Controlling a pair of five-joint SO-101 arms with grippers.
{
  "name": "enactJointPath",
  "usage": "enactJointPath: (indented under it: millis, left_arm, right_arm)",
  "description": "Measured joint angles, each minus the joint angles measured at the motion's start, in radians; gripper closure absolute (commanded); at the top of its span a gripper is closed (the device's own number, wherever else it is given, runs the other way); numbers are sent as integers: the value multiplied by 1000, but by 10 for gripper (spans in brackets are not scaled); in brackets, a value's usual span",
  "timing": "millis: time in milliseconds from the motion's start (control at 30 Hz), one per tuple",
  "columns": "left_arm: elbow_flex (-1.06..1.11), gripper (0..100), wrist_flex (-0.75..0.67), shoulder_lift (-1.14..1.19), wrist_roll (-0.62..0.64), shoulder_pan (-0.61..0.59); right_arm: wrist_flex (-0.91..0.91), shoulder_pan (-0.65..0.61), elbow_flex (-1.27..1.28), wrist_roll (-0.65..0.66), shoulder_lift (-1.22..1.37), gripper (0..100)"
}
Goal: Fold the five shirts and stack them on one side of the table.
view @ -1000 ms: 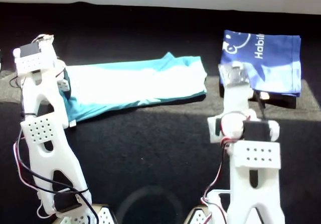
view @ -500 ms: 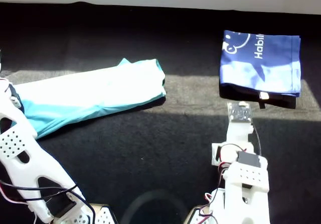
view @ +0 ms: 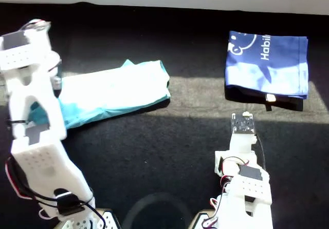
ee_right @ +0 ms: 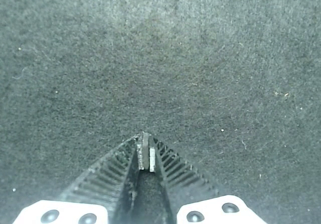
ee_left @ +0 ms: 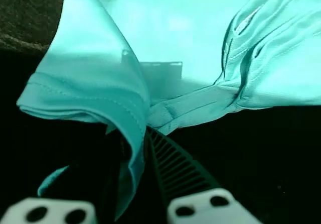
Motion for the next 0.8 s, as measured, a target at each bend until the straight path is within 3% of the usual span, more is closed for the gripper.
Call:
enactJointPath:
  millis: [167, 333, 533, 800]
  left_arm:
    - [5, 991, 2, -44, 37, 253]
    - [-44, 991, -51, -5, 77, 414]
    - [-206, 991, -86, 170, 84, 512]
    - [-496, 991, -86, 410, 84, 529]
  right_arm:
    - [0, 0, 2, 0, 0, 991]
    - [0, 0, 2, 0, 0, 991]
    - [0, 0, 2, 0, 0, 991]
    - [0, 0, 2, 0, 0, 991]
